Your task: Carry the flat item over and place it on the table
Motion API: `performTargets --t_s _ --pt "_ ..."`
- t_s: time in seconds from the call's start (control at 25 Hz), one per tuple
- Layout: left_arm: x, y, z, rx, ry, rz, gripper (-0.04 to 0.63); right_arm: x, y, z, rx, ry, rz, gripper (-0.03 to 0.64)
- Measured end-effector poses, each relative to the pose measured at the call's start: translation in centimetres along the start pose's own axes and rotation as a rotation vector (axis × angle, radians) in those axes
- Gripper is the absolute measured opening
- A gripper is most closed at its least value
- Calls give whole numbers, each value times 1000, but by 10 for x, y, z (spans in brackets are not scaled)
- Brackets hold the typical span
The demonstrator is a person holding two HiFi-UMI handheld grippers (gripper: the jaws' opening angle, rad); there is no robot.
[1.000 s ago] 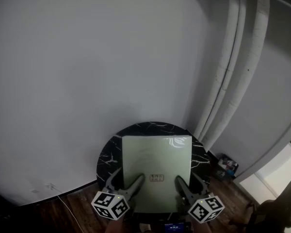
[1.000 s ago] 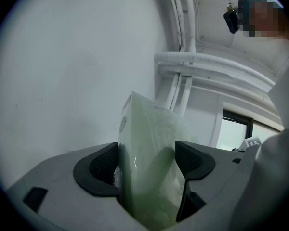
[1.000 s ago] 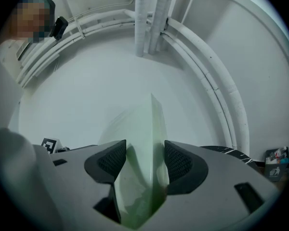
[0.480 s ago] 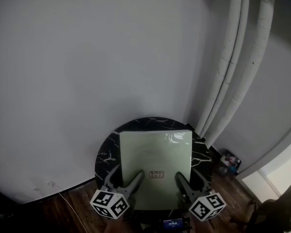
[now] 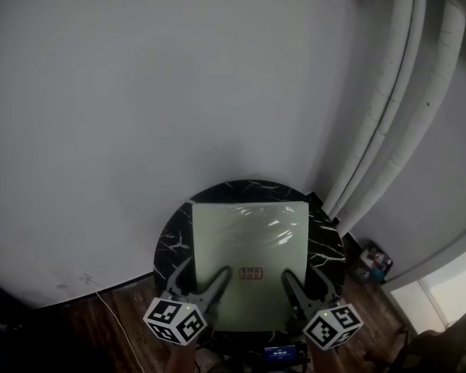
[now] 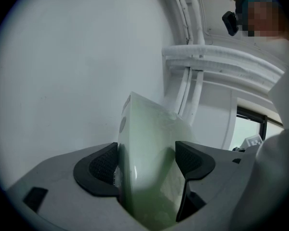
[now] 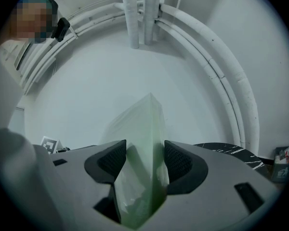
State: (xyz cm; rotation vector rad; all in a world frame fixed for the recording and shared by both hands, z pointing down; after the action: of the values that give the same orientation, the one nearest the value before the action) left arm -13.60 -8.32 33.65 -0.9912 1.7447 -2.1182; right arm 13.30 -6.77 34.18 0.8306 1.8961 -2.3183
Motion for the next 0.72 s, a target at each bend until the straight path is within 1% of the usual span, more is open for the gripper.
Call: performTargets --t_s 0.4,0.72 --pt "18 -28 22 58 31 -46 371 -26 -21 21 79 -17 34 224" --pt "37 -59 37 115 52 -78 373 -50 -51 39 154 -47 78 224"
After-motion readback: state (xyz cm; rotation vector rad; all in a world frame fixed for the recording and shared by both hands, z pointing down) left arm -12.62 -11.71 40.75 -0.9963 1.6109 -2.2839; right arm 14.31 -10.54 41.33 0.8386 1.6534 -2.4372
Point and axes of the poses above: the fingertips, and each gripper's own axes: z forward along the fingers, x to its left, y out of its top, the point moved 8 cm from there along -z, backward along the fingers, and after that the axes turned 9 degrees about -y, right-handed, at the moved point
